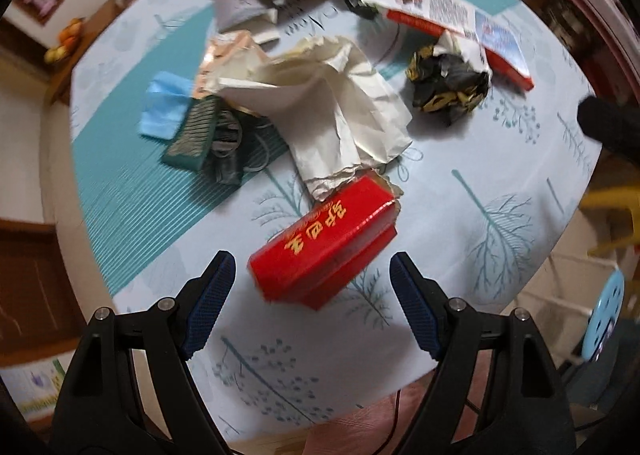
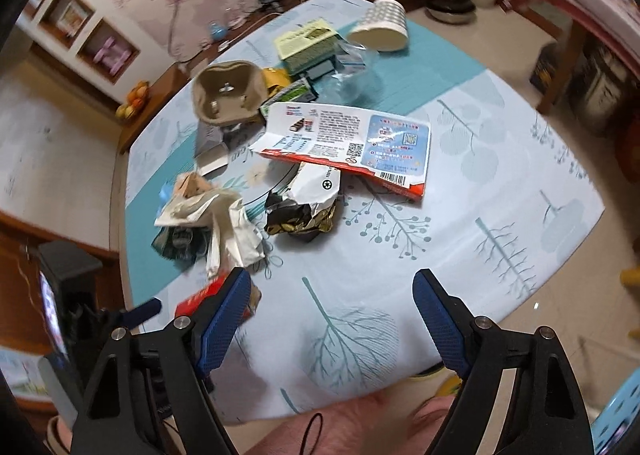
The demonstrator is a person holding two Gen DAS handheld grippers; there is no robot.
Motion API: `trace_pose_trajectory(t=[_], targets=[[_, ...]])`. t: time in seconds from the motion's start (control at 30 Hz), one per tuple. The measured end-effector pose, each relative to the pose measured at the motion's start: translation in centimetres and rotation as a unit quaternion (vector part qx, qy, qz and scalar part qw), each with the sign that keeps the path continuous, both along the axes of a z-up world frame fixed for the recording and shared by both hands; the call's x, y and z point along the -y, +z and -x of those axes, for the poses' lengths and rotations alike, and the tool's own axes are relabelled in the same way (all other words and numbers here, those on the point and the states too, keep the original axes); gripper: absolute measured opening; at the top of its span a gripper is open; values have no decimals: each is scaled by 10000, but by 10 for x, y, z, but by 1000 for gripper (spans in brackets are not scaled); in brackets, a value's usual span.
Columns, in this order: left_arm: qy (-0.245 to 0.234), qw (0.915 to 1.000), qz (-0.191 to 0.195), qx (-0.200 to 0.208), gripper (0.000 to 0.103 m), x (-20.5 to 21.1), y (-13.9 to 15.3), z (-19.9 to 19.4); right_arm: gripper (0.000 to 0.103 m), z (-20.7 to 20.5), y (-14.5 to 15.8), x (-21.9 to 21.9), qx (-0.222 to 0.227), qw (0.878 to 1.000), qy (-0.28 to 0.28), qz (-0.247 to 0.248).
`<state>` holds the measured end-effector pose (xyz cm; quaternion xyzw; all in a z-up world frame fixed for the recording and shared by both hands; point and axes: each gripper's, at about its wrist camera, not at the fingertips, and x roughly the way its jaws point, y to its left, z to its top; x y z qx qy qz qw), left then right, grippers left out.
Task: Collect trash
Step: 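Close the left tool on the red box while the right tool grasps the foil wrapper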
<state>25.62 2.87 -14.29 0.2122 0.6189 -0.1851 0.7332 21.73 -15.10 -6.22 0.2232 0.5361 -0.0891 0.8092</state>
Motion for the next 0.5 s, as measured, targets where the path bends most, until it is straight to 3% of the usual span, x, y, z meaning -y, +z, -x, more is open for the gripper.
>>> trace_pose_trajectory(t=[0.2,0.5], targets=[[-321,9987,-36,-394,77,4,-29,-9,85,-19,-19,3,-86,9987,-452,-236],[-162,9967,280,-742,59,-4,-53,-14,82,-57,-42,6,-214,9961,-697,-501]])
